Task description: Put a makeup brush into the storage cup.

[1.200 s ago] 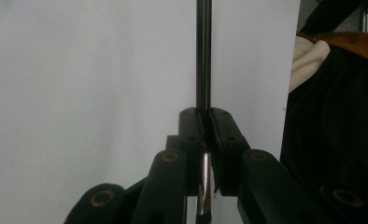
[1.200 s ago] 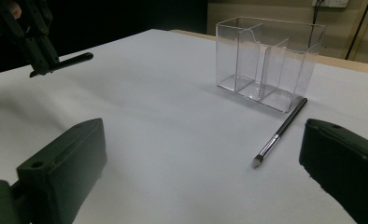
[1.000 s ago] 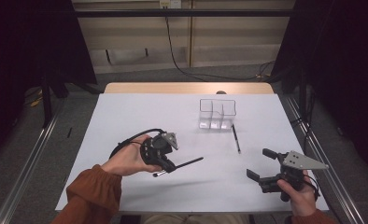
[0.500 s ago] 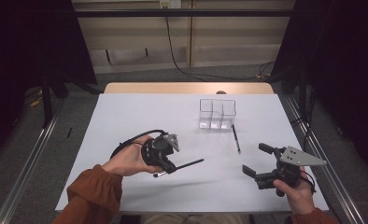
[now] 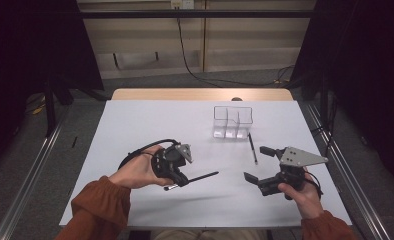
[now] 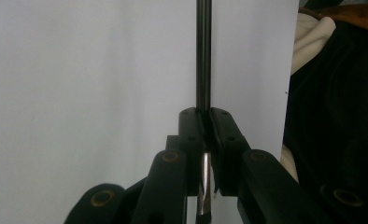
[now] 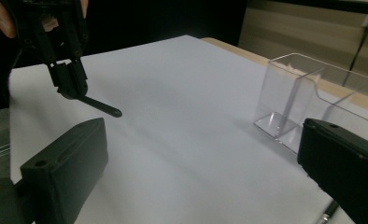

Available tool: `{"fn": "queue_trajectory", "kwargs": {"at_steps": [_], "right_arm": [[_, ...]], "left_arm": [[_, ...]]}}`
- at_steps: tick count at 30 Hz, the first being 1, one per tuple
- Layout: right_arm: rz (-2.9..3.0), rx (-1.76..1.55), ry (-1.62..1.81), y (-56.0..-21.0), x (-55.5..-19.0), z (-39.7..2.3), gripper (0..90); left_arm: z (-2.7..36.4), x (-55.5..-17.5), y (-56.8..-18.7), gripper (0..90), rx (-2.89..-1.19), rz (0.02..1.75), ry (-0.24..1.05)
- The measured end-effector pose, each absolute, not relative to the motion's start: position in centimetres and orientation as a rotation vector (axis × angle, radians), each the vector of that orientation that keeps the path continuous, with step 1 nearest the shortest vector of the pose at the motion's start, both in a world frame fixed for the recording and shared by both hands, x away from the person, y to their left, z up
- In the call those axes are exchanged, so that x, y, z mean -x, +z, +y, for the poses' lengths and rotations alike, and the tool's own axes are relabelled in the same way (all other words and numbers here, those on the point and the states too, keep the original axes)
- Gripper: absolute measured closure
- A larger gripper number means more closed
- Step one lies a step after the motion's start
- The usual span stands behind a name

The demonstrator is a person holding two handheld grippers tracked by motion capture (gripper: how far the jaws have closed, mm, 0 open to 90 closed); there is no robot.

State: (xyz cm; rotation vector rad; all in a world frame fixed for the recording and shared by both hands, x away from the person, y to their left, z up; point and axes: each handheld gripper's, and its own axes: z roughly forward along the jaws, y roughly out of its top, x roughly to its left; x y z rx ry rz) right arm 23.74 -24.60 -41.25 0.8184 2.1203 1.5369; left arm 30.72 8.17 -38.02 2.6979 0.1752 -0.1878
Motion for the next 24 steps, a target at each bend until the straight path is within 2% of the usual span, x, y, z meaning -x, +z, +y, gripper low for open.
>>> {"fn": "queue_trajectory", "kwargs": {"at_steps": [24], "right_arm": [[2.608, -0.615, 1.4, -38.0, -27.2, -19.4, 4.4]], "left_arm": [[7.1, -30.5, -37.6, 84.0, -2.728, 0.106, -0.196]]}}
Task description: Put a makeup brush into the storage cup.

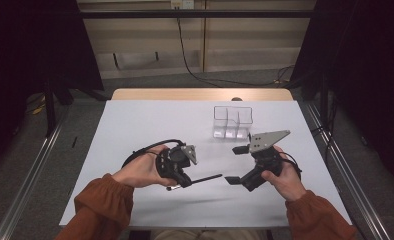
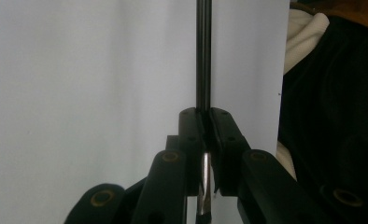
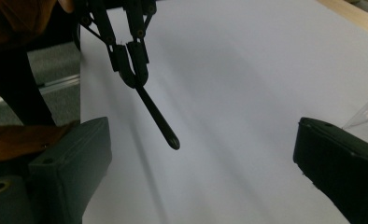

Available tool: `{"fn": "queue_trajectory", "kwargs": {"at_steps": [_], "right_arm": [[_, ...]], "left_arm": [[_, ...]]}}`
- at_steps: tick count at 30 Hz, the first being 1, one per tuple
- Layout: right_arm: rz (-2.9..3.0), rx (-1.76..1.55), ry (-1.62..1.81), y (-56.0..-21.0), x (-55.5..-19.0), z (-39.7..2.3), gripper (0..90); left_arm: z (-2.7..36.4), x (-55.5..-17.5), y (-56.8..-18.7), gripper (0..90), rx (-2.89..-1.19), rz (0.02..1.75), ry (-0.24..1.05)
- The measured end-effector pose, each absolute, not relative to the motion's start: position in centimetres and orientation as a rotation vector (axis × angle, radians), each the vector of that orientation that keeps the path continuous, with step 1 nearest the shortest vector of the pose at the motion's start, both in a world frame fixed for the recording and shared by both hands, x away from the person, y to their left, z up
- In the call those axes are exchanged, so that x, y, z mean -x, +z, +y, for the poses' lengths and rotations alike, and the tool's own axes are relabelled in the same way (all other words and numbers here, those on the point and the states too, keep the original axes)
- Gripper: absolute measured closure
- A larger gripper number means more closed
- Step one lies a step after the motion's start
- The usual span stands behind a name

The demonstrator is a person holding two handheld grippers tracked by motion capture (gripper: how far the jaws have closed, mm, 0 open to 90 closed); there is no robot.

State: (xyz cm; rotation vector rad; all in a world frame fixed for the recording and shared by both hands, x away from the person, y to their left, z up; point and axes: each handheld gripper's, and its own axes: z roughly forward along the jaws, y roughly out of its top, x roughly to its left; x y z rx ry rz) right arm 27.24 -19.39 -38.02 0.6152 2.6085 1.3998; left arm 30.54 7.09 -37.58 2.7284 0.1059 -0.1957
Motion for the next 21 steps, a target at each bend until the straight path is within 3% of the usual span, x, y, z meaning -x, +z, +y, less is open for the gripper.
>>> {"fn": "queue_trajectory", "kwargs": {"at_steps": [17, 21], "right_arm": [[2.859, -0.386, 1.065, -37.8, -28.7, -16.2, 3.5], [2.918, -0.352, 0.954, -38.0, -29.2, -15.3, 7.3]], "left_arm": [[6.6, -30.6, -37.7, 84.0, -2.764, 0.073, -0.197], [6.6, -30.6, -37.7, 84.0, -2.772, 0.07, -0.195]]}}
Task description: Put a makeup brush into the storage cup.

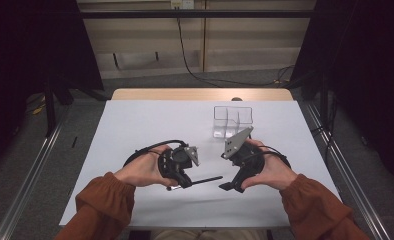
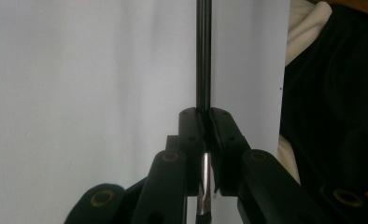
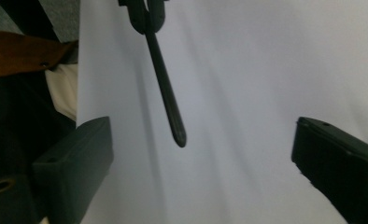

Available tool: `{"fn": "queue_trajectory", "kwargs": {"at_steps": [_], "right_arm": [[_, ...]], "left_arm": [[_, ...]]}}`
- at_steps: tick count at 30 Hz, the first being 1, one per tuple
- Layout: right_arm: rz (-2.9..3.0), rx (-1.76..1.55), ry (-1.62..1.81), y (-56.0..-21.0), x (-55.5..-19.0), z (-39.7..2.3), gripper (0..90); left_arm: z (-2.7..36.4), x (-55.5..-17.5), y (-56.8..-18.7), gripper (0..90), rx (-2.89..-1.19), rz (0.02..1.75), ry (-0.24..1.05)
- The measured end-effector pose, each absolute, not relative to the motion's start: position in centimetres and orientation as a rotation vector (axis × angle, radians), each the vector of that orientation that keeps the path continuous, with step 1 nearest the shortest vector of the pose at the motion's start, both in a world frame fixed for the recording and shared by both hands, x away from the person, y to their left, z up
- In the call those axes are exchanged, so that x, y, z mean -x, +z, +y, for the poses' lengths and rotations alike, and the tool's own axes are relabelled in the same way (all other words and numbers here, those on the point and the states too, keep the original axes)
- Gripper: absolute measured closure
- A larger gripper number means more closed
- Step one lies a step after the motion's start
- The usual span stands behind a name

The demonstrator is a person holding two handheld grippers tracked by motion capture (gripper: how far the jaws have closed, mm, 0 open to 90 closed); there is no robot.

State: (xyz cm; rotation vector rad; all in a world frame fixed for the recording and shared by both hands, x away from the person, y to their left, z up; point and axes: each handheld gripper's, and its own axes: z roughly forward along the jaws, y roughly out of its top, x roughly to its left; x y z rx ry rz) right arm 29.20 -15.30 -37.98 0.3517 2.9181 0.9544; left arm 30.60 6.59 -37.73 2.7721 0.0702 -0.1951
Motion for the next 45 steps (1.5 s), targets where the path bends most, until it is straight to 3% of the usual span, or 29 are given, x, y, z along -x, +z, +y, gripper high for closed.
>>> {"fn": "queue_trajectory", "kwargs": {"at_steps": [7, 11, 25, 45], "right_arm": [[3.009, -0.293, 0.867, -38.1, -30.1, -14.3, 19.0], [3.052, -0.258, 0.793, -37.9, -30.3, -13.8, 33.0], [3.153, -0.208, 0.539, -38.8, -30.3, -12.4, 42.5], [3.17, -0.134, 0.575, -39.2, -30.9, -11.5, 67.9]], "left_arm": [[6.4, -30.4, -38.0, 84.0, -2.776, 0.088, -0.196], [6.2, -30.5, -37.9, 84.0, -2.796, 0.079, -0.209], [5.9, -30.6, -38.2, 84.0, -2.813, 0.068, -0.211], [5.8, -30.7, -38.1, 84.0, -2.811, 0.05, -0.202]]}}
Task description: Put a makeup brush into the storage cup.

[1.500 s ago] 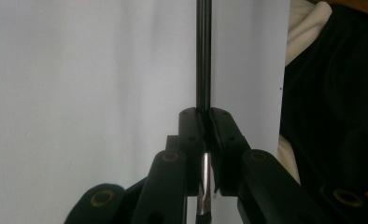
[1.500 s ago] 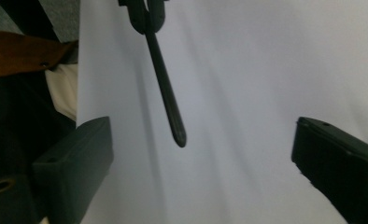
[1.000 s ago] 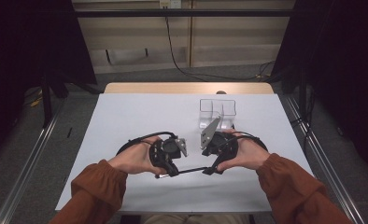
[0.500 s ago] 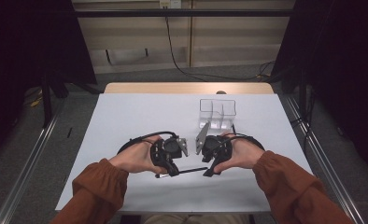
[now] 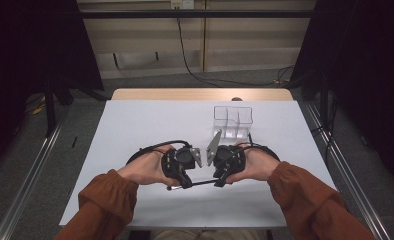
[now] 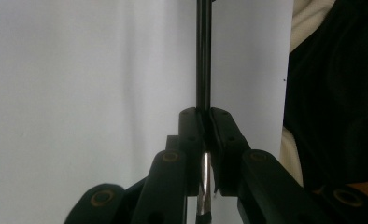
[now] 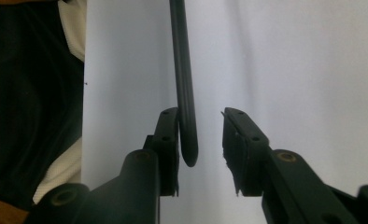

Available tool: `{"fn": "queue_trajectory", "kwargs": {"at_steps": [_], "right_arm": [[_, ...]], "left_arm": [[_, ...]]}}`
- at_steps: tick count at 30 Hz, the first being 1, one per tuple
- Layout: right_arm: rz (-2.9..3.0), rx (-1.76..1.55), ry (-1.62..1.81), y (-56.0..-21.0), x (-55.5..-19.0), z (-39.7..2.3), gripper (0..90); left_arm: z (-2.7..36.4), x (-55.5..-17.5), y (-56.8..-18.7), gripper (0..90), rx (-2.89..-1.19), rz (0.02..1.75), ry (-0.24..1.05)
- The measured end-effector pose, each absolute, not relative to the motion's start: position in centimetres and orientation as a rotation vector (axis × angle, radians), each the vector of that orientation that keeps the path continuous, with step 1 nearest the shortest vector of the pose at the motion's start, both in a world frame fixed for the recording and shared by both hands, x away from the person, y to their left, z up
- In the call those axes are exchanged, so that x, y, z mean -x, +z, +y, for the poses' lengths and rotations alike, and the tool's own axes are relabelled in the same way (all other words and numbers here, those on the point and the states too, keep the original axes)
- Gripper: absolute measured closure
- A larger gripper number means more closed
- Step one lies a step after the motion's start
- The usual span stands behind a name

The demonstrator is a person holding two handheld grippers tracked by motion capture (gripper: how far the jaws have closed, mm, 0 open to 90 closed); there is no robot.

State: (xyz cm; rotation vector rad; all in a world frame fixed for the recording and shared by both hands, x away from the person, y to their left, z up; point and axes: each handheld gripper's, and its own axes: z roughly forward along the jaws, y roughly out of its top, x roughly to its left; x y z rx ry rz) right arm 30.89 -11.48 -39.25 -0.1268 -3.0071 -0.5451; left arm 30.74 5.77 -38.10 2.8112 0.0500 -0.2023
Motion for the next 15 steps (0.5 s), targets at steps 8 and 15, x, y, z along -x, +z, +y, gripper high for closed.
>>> {"fn": "queue_trajectory", "kwargs": {"at_steps": [8, 15], "right_arm": [[-2.986, 0.121, -0.576, -39.13, -30.64, -11.31, 72.6], [-2.968, 0.127, -0.571, -39.34, -30.47, -11.03, 74.9]], "left_arm": [[5.68, -30.74, -38.07, 84.0, -2.809, 0.054, -0.204], [5.75, -30.87, -38.11, 84.0, -2.814, 0.035, -0.196]]}}
